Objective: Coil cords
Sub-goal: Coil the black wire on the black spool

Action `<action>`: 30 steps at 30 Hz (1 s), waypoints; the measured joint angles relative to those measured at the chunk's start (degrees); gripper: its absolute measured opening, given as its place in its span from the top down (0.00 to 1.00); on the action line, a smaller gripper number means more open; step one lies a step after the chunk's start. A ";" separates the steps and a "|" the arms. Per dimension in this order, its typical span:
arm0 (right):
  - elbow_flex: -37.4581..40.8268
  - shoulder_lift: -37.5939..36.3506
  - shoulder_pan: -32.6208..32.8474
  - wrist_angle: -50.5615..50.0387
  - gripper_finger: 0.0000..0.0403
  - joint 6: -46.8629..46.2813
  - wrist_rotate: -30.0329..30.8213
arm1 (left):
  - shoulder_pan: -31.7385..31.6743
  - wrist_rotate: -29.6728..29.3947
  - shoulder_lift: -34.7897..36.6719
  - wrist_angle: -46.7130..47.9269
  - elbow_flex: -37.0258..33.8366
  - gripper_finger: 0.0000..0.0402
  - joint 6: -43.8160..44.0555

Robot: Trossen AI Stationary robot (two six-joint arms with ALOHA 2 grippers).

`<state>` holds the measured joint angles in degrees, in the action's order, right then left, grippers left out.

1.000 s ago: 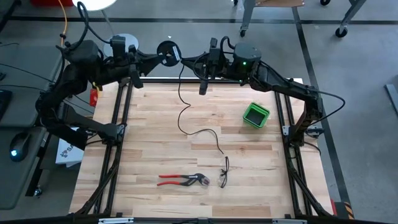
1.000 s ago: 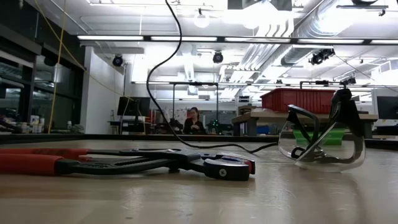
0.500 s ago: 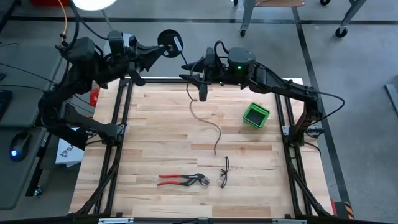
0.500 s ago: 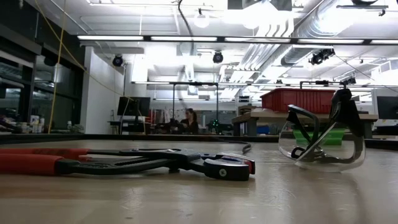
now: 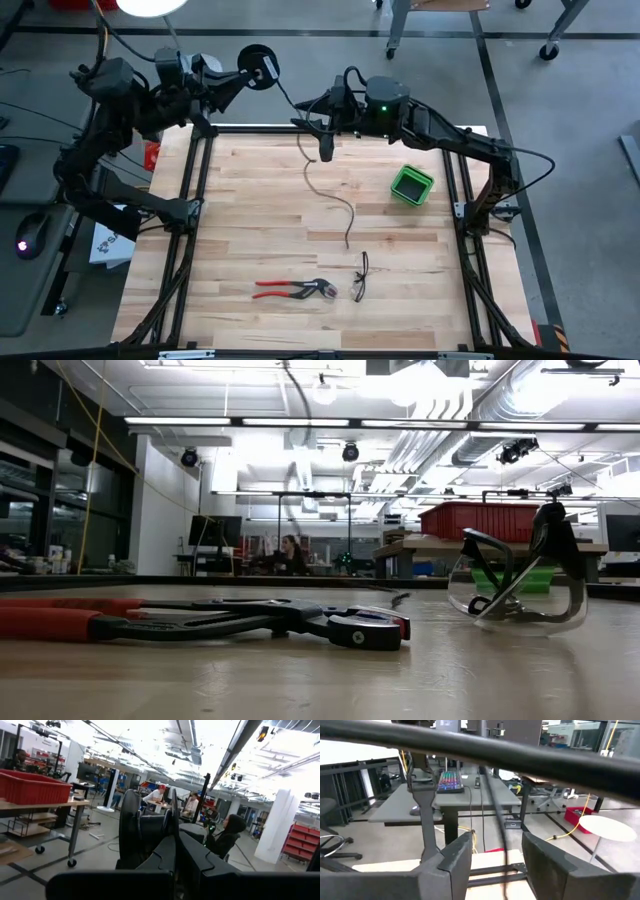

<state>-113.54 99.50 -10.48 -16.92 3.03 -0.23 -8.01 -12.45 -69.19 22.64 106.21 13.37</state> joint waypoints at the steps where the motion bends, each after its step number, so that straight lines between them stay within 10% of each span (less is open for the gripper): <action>1: 0.00 -0.10 0.00 0.07 0.59 0.05 0.11 | 0.02 -0.18 0.02 0.07 0.00 1.00 -0.02; 20: 0.00 -0.26 0.45 1.48 0.71 -1.53 -1.74 | 0.15 -1.61 -0.74 -0.01 -0.02 1.00 -1.53; 30: 0.00 -0.21 4.67 3.69 0.99 -0.01 0.86 | 0.17 -3.56 -1.75 -1.91 -0.02 1.00 0.77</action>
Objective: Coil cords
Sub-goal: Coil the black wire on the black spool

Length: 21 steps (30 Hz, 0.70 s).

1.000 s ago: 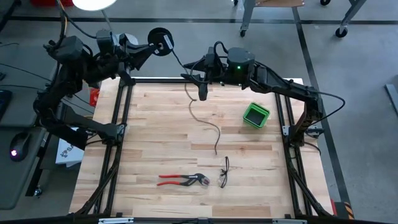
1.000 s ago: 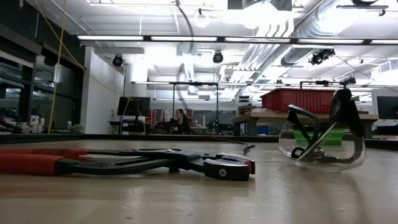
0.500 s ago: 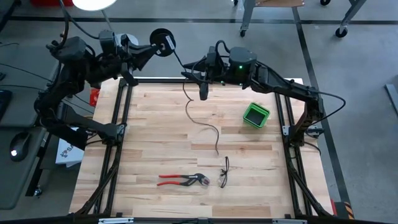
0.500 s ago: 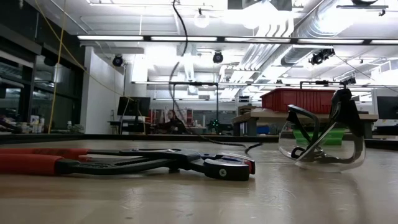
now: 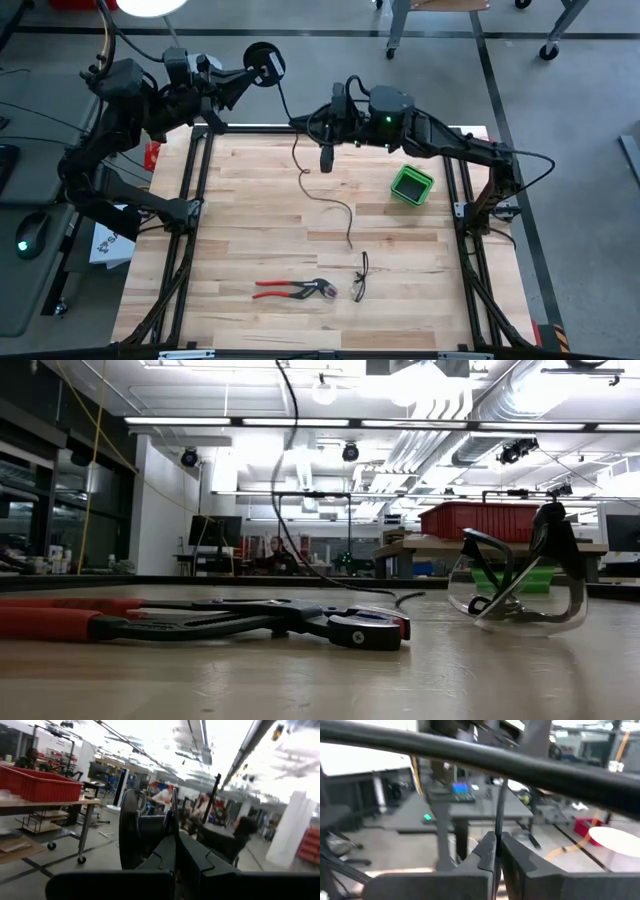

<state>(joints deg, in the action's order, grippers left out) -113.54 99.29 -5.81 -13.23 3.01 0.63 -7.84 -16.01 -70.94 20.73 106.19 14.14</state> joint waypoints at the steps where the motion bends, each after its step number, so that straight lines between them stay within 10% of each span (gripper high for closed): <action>1: -0.01 0.20 0.78 1.21 0.99 0.24 -0.05 | 0.00 -0.02 -0.44 -0.71 0.00 1.00 0.99; 21: 0.02 1.66 3.31 11.98 1.00 5.33 0.01 | 0.02 19.77 -6.95 -6.17 -0.02 1.00 51.14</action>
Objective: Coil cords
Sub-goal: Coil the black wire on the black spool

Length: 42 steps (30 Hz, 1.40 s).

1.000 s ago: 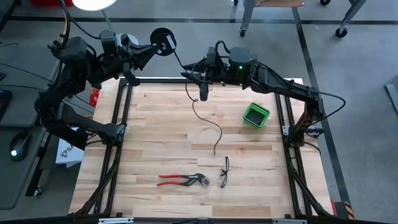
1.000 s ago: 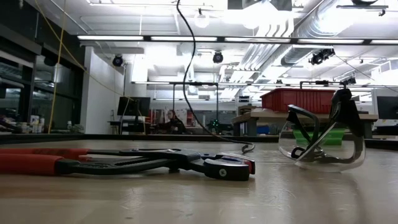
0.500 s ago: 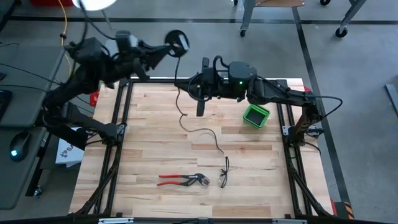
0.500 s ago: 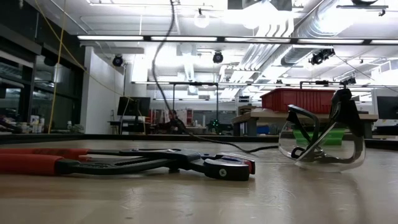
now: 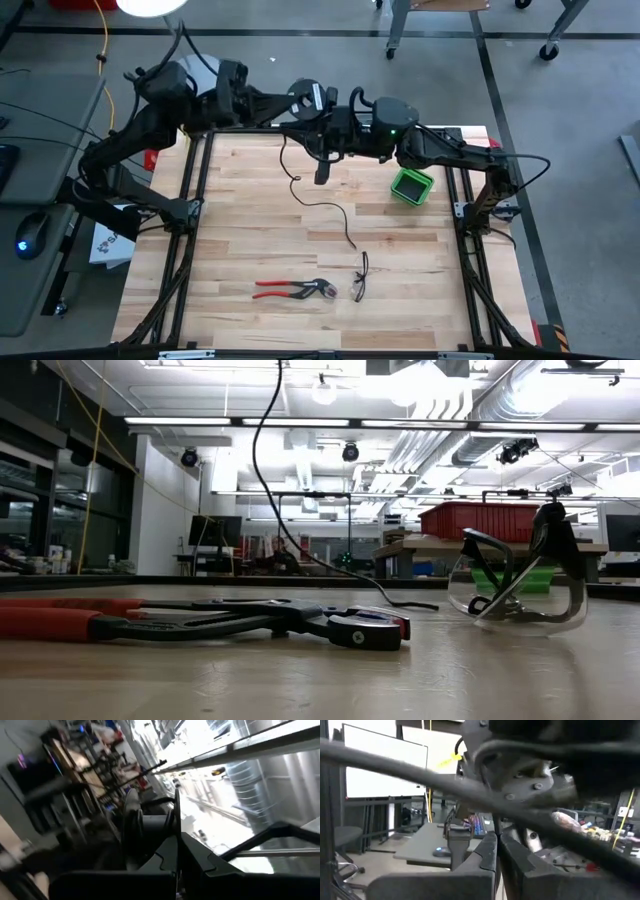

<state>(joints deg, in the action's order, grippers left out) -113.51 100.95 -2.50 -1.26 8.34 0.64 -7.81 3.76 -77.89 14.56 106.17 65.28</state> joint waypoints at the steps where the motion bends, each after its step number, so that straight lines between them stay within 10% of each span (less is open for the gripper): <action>1: 0.00 0.00 -0.02 0.05 1.00 0.49 0.01 | 0.30 0.32 0.00 0.03 0.00 1.00 1.44; 19: 0.00 -0.07 -4.24 1.82 1.00 7.62 -0.20 | 6.84 -0.21 2.23 10.76 0.07 1.00 8.82; 42: 0.00 -0.33 -8.14 -7.12 1.00 9.80 1.40 | 4.15 -19.18 7.75 31.58 -0.04 1.00 -31.50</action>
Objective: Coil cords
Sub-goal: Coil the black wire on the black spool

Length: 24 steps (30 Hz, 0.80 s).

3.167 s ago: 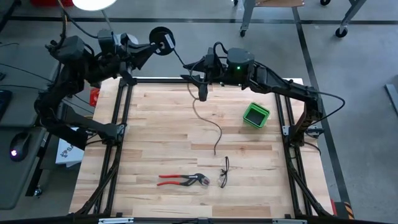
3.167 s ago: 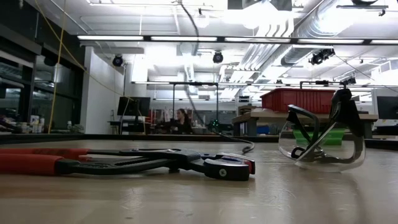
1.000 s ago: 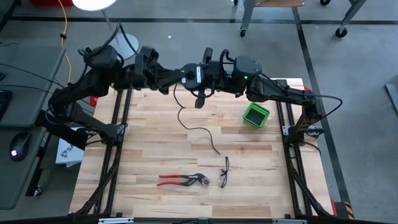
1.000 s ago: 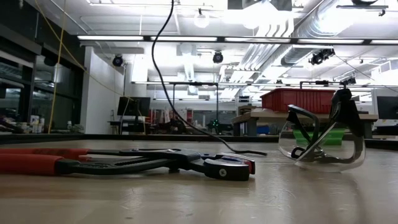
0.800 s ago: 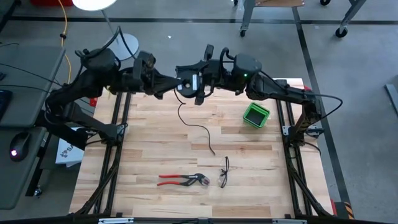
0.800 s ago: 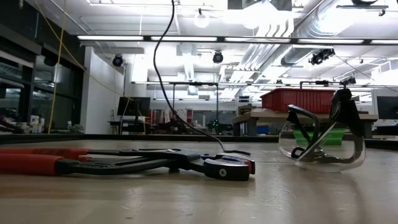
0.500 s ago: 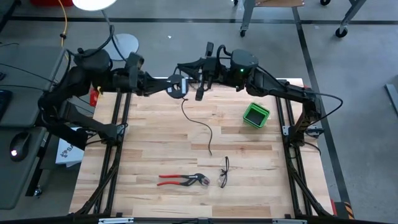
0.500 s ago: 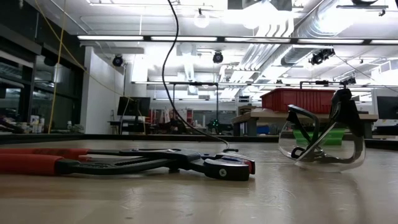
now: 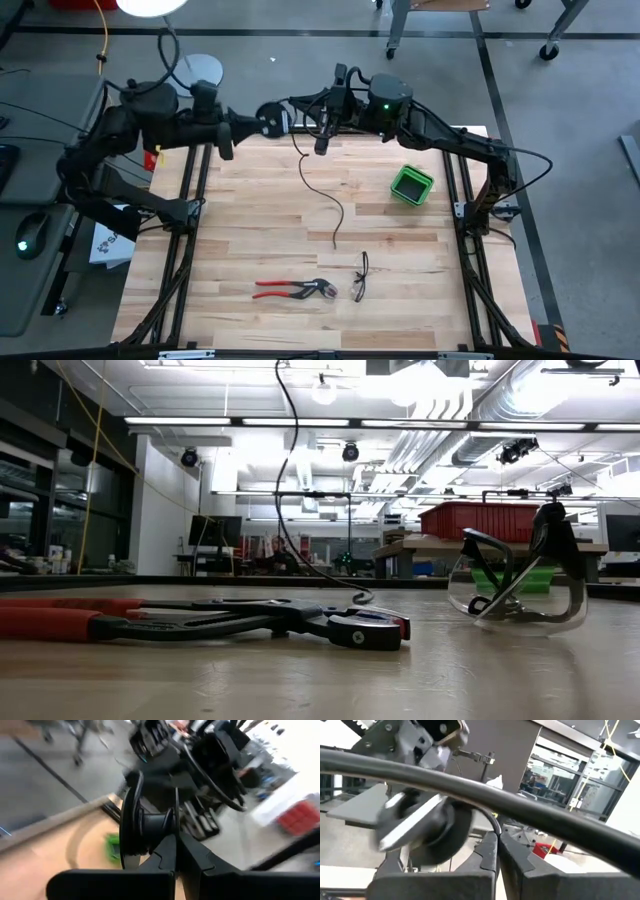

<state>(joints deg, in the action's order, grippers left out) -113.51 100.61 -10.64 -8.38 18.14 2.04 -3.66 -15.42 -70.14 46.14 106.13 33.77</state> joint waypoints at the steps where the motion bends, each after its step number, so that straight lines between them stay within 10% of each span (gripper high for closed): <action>1: 0.00 -0.13 -0.08 -0.41 1.00 0.03 0.14 | -0.02 -1.69 0.07 -0.31 0.00 1.00 -2.69; 13: -0.11 -1.13 -0.28 -1.31 1.00 -1.21 1.29 | -0.09 -13.23 -0.23 -12.97 0.02 1.00 -30.58; 24: -0.09 -1.07 -0.23 -6.08 0.90 -12.28 0.74 | -0.07 -7.50 -0.30 -23.79 0.07 1.00 -26.58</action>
<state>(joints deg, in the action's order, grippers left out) -113.60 99.55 -10.87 -14.46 5.86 2.79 -3.73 -22.92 -70.43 22.35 106.19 7.19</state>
